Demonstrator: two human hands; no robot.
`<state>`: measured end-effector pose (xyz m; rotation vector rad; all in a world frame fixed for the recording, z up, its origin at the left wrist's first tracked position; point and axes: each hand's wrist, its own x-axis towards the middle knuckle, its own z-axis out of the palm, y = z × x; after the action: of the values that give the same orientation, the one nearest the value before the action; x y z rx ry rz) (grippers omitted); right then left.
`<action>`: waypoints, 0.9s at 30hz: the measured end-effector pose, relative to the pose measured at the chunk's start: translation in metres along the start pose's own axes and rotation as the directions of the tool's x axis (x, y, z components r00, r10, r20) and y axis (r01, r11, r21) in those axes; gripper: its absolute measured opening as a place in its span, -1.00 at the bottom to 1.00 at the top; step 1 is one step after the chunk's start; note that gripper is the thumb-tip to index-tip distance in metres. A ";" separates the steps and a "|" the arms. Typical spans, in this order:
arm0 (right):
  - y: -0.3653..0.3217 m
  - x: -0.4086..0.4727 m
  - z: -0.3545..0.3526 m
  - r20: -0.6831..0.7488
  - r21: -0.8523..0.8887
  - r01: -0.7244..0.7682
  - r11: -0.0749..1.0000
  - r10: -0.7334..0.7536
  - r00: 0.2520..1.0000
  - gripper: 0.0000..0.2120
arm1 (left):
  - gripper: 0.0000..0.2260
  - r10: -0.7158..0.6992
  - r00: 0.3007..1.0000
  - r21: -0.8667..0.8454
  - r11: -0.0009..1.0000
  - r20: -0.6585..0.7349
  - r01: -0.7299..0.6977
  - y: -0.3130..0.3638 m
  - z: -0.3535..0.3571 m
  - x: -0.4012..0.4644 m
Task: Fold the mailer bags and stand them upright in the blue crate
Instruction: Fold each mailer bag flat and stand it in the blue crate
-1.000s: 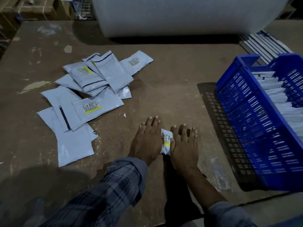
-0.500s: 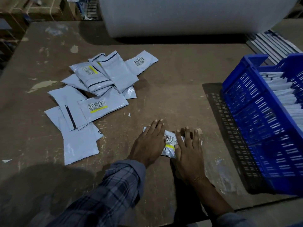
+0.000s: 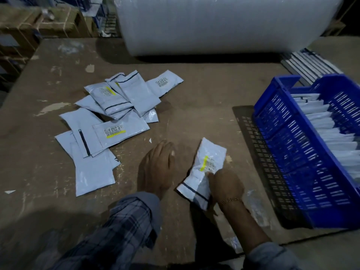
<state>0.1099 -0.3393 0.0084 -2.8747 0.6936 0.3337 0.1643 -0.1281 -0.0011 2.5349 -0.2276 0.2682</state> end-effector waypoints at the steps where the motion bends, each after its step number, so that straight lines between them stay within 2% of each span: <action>1: 0.002 -0.002 0.004 0.053 0.074 0.006 0.997 -0.010 0.999 -0.49 | -0.64 -0.032 1.000 0.005 0.999 0.001 0.032 0.001 0.000 -0.001; 2: 0.002 -0.006 0.006 0.088 0.148 0.013 0.989 -0.026 0.996 -0.48 | -0.66 -0.062 0.998 0.016 0.998 0.007 0.062 0.002 0.000 -0.002; 4: 0.002 -0.014 0.003 0.013 0.215 0.024 0.976 -0.027 1.000 -0.48 | -0.71 -0.115 0.993 0.016 0.993 0.024 0.115 0.007 0.002 -0.010; 6: 0.004 -0.014 -0.008 -0.232 0.197 0.053 0.979 -0.006 0.973 -0.57 | -0.74 -0.145 0.989 0.034 0.989 0.040 0.144 0.016 0.008 -0.020; 7: 0.008 -0.008 -0.013 -0.359 0.177 0.136 0.975 -0.065 0.931 -0.67 | -0.74 -0.146 0.988 0.070 0.987 0.049 0.142 0.024 0.014 -0.027; 8: 0.012 0.000 -0.015 -0.414 0.131 0.243 0.961 -0.170 0.894 -0.73 | -0.71 -0.140 0.988 0.116 0.984 0.069 0.132 0.032 0.021 -0.034; 9: 0.016 0.010 -0.017 -0.399 0.056 0.344 0.937 -0.295 0.868 -0.66 | -0.65 -0.145 0.985 0.161 0.979 0.096 0.128 0.042 0.029 -0.042; 10: 0.020 0.023 -0.014 -0.318 -0.004 0.440 0.898 -0.418 0.851 -0.53 | -0.58 -0.161 0.980 0.201 0.970 0.118 0.135 0.051 0.037 -0.049; 12: 0.023 0.040 -0.006 -0.167 -0.046 0.515 0.856 -0.515 0.841 -0.42 | -0.50 -0.202 0.970 0.280 0.947 0.138 0.157 0.062 0.049 -0.057; 14: 0.025 0.042 -0.004 -0.099 -0.121 0.470 0.874 -0.482 0.871 -0.34 | -0.54 -0.246 0.961 0.334 0.923 0.128 0.192 0.063 0.054 -0.058; 16: 0.028 0.033 -0.005 -0.115 -0.157 0.393 0.906 -0.412 0.904 -0.36 | -0.55 -0.278 0.951 0.362 0.907 0.133 0.215 0.058 0.053 -0.053; 21: 0.030 0.019 0.007 -0.295 -0.103 0.321 0.941 -0.337 0.894 -0.67 | -0.38 -0.291 0.951 0.274 0.928 0.103 0.254 0.048 0.055 -0.034; 23: 0.029 0.022 0.019 -0.313 -0.058 0.344 0.937 -0.344 0.885 -0.63 | -0.39 -0.269 0.957 0.317 0.922 0.107 0.223 0.043 0.060 -0.032; 27: 0.029 0.029 0.038 -0.254 -0.034 0.492 0.870 -0.484 0.837 -0.47 | -0.39 -0.189 0.975 0.417 0.900 0.121 0.123 0.042 0.067 -0.037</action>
<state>0.1150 -0.3689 -0.0389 -2.9516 -0.0298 -0.1224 0.1292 -0.1961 -0.0424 2.9756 -0.0253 0.0507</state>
